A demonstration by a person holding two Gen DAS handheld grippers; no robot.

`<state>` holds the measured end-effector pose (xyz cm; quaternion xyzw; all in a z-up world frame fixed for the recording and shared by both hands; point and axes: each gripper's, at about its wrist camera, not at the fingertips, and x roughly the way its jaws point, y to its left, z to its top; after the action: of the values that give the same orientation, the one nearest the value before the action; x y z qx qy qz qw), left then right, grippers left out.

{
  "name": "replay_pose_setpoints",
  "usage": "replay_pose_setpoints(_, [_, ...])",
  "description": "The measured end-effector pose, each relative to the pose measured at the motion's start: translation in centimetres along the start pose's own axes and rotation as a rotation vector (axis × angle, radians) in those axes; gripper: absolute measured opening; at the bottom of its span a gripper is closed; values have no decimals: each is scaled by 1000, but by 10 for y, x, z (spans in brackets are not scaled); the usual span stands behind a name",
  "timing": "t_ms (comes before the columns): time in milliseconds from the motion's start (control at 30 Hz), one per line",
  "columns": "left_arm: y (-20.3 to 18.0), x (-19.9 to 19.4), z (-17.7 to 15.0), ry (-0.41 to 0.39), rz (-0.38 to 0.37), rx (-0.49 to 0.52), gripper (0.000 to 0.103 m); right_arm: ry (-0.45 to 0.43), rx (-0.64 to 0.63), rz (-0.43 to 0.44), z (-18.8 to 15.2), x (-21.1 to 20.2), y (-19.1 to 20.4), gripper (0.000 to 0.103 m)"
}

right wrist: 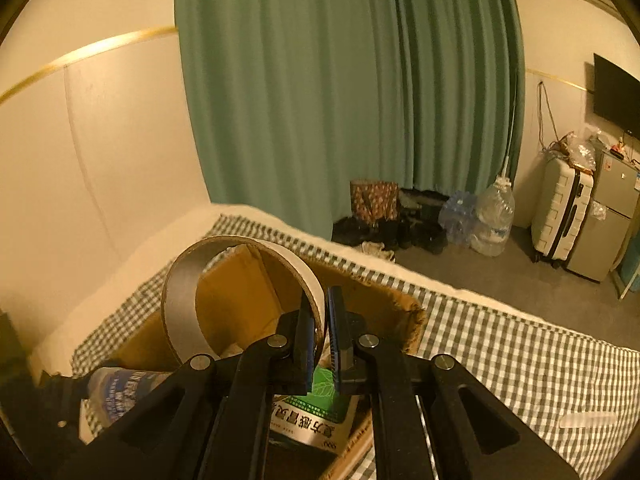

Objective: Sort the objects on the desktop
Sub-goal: 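Lower the floss jar and tape roll into the box and open both tools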

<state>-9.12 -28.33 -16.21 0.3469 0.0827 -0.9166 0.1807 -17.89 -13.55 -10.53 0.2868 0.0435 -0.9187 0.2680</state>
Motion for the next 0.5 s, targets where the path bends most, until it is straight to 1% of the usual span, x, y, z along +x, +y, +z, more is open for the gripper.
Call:
replay_pose_setpoints(33, [0,-2,0,-7,-5,1,103,14,-4,6,-1,3,-1,8])
replay_pose_setpoints(100, [0,-2,2,-30,3,18,103,34,-11,7,-3,12,0,15])
replay_pose_setpoints(133, [0,-2,2,-43,16,33,103,45,-19,3,-4,16,1,24])
replay_pose_setpoints(167, [0,0,2,-49,24,43,103,53,-23,0,-5,18,0,36])
replay_pose_setpoints(200, [1,2,1,-51,31,51,103,55,-25,-5,-6,20,0,40])
replay_pose_setpoints(233, [1,5,1,-46,30,56,103,48,-26,-6,-6,20,0,43])
replay_pose_setpoints(300, [2,9,1,-39,25,53,103,40,-17,-7,-8,19,-2,45])
replay_pose_setpoints(333, [2,8,1,-40,27,52,103,36,-10,-8,-8,18,-3,48])
replay_pose_setpoints(433, [2,1,1,-67,43,43,103,20,10,1,-6,15,-5,71])
replay_pose_setpoints(467, [2,-2,2,-83,51,38,103,8,15,14,-4,13,-5,75])
replay_pose_setpoints(500, [4,-6,3,-105,60,32,103,-5,19,22,-3,10,-5,77])
